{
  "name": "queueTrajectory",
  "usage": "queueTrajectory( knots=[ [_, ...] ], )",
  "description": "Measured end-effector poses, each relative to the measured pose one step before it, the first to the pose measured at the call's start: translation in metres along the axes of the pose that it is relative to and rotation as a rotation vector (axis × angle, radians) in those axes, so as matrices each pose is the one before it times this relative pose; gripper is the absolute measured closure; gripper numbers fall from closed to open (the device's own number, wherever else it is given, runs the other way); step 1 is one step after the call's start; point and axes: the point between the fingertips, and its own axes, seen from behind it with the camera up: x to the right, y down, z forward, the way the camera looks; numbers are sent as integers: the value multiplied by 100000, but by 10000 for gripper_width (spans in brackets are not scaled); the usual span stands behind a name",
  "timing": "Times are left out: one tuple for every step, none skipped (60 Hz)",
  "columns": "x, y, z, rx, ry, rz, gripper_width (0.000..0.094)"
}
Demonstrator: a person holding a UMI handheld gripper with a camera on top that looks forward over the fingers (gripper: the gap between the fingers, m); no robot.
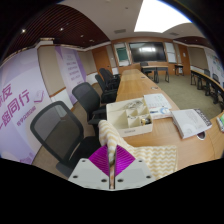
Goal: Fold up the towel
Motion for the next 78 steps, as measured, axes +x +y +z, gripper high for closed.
queueTrajectory(
  knots=[
    [910,-521,-396,1208,791,939,897],
    [991,-344,-245,741,1127,692,897],
    [948,-149,-363,563,1177,577,897],
    [942,-210,347,-21,1659,143,896],
    [1287,54,98,-67,1622,154,896],
    [1558,228,-163,-165,1764,233,896],
    [1125,173,460,-534,2156,222,896],
    [1449,427,276,-958,2229,208,894],
    [1616,617,3,-1357,2144,191,892],
    [1344,615,328,-1586,2011,222,889],
    [1221,629,380,-1509,1766,259,881],
    [1165,607,333,-1460,1472,205,871],
    [1400,788,245,-970,839,88,855],
    [807,501,451,-1682,1229,24,838],
    [872,497,385,-1477,1040,-119,812],
    [697,544,145,-811,738,-223,780],
    [706,359,231,-860,694,-355,738],
    [735,281,242,-569,806,-558,687],
    [773,202,166,-282,892,-795,625],
    [761,151,57,-12,1045,-1029,559],
    [777,61,26,260,1217,-1182,497],
    [821,9,-68,404,1559,-1229,443],
    [788,-140,50,174,1437,-1160,389],
    [581,-10,187,248,928,-810,333],
    [527,129,-745,756,279,-489,279],
    [354,-54,-343,492,49,-271,225],
    [225,-88,-381,539,-213,-37,178],
    [174,-68,-390,516,-375,121,130],
    [169,-83,-424,487,-397,90,87],
    [212,-52,-487,299,-81,-10,69],
    [136,-14,-477,187,-129,-173,72],
    [-130,-192,-348,-287,-125,-613,83],
    [-136,-108,-421,-302,-252,-599,86],
    [297,133,-626,158,-340,-620,83],
    [90,12,-614,73,-37,-787,82],
    [-41,4,-636,165,-151,-797,82],
    [-33,-53,-608,287,-99,-796,83],
    [-92,-28,-652,191,-114,-830,81],
    [-110,-13,-688,80,-78,-853,83],
    [-133,1,-692,53,-55,-830,83],
    [-147,-8,-698,61,30,-790,82],
    [-359,-129,-661,-132,196,-822,84],
    [-191,2,-714,141,129,-725,84],
    [-262,20,-753,140,130,-783,85],
    [-205,-51,-718,279,-51,-691,85],
    [-282,-12,-837,398,-87,-422,83],
    [-207,-11,-803,384,62,-484,82],
    [-193,4,-831,283,311,-505,82],
    [-163,23,-813,280,390,-472,83],
    [-249,7,-832,402,163,-207,83],
    [-304,7,-863,504,-77,16,82],
    [-328,11,-882,517,-163,111,80],
    [-310,7,-894,512,-132,166,77],
    [-308,40,-900,513,-116,238,82],
    [-269,-9,-963,348,-56,164,80],
    [-289,145,-874,377,-100,298,79],
    [-292,96,-890,307,-56,186,80],
    [-279,137,-868,268,92,44,80],
    [-239,161,-910,234,215,28,81],
    [-212,176,-910,261,219,51,80],
    [-268,185,-930,379,110,88,80],
    [-216,155,-942,552,77,100,79],
    [-184,182,-823,398,203,30,81],
    [-163,206,-914,167,262,52,81],
    [-200,263,-1050,-217,256,-29,80],
    [-206,284,-878,-104,116,23,80],
    [-161,278,-858,-16,67,118,82],
    [-142,244,-821,0,79,212,81],
    [-130,286,-797,-99,78,260,83],
    [-186,273,-825,-142,-39,126,82],
    [-166,298,-572,3,-124,55,81],
    [-177,177,-880,-181,-211,-30,82],
    [-105,286,-703,-171,-252,29,81],
    [-41,372,-131,86,-159,60,83],
    [-195,67,-847,-34,-13,-40,82],
    [-74,115,-573,179,93,-197,82],
    [-55,116,-561,278,193,-365,82],
    [-32,118,-467,243,193,-341,81]
  ],
)
